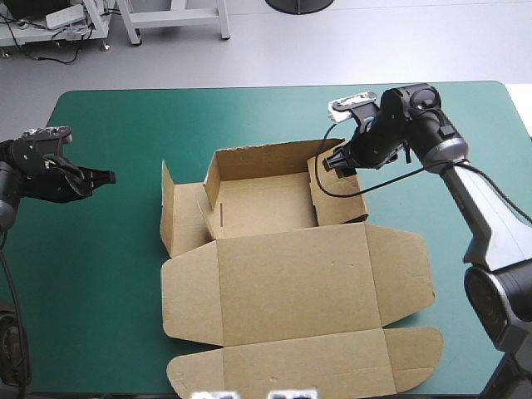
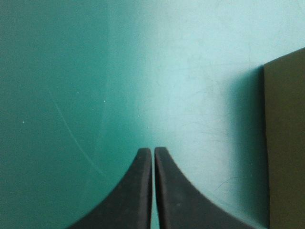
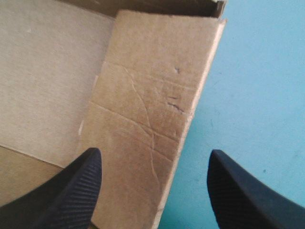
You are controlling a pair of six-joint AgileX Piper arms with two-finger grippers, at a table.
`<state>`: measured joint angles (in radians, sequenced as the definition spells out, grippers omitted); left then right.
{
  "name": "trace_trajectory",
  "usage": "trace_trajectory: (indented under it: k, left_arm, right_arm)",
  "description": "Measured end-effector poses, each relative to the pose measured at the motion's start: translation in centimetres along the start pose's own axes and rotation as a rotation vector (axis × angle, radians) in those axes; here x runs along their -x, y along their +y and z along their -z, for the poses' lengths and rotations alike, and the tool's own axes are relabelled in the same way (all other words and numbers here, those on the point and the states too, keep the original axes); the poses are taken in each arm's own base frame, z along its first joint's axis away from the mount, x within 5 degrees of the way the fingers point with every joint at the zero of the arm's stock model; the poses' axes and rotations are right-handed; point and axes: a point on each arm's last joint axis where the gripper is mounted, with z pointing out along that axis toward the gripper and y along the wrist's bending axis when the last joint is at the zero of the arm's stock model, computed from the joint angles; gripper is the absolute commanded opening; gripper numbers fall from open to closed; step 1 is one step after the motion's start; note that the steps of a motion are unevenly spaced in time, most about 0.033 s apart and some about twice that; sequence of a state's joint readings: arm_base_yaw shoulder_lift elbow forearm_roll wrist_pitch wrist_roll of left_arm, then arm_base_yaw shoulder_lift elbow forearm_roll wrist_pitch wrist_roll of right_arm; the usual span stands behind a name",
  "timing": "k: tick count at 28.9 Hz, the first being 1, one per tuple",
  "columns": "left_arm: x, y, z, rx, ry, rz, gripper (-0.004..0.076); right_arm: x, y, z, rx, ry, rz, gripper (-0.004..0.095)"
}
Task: Fold the box
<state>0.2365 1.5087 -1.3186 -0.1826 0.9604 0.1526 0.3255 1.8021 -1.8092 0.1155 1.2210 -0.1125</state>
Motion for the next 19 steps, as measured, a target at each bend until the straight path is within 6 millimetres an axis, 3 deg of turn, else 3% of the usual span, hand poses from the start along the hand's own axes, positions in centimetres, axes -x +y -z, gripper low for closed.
trace_trajectory:
  k: [4,7,11,19]
  left_arm:
    - [0.0,0.0,0.0,0.000,0.000,0.000,0.0003]
    - [0.0,0.0,0.0,-0.001,0.000,0.001,0.0003]
    - [0.0,0.0,0.0,-0.001,0.000,0.001,-0.0003]
    - [0.1,0.0,0.0,-0.001,-0.007,0.001,-0.0003]
  right_arm:
    - [-0.3,1.2,2.6,0.005,-0.046,-0.008,0.0598]
    - [-0.7,2.6,3.3,-0.023,-0.049,0.023,0.0598]
    - [-1.2,3.8,2.6,-0.063,-0.018,0.030,0.0598]
    - [-1.2,3.1,0.0,-0.152,0.043,-0.014,0.0598]
